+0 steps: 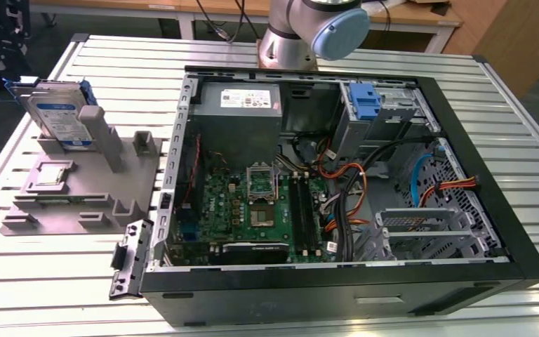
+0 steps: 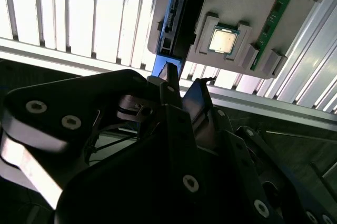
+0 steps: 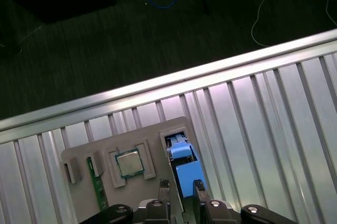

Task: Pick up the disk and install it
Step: 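Pick up the disk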

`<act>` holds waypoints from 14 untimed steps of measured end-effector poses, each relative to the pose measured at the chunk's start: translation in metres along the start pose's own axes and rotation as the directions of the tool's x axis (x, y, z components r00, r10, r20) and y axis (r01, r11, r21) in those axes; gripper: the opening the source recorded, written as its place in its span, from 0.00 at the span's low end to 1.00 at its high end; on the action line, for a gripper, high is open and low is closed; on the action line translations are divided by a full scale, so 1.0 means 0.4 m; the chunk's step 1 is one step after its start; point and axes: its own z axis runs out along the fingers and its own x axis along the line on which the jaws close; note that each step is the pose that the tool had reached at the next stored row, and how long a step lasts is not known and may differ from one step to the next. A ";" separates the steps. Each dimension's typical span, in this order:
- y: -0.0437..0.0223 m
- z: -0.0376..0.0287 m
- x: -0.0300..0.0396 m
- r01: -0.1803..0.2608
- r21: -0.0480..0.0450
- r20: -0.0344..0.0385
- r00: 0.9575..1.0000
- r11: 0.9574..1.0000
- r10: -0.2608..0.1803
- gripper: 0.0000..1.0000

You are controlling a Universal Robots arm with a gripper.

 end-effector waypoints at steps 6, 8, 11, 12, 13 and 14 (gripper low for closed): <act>0.000 0.000 0.000 0.000 0.000 0.000 1.000 1.000 0.000 0.31; 0.000 0.000 0.000 0.000 0.000 0.000 1.000 1.000 0.000 0.31; 0.000 0.001 0.000 0.014 0.000 -0.001 1.000 1.000 -0.014 0.31; 0.000 0.002 0.000 0.030 0.000 -0.001 1.000 1.000 -0.030 0.31; 0.000 0.003 0.000 0.045 0.000 -0.002 0.999 0.999 -0.045 0.31; 0.000 0.005 0.000 0.054 0.002 -0.002 0.999 0.999 -0.054 0.31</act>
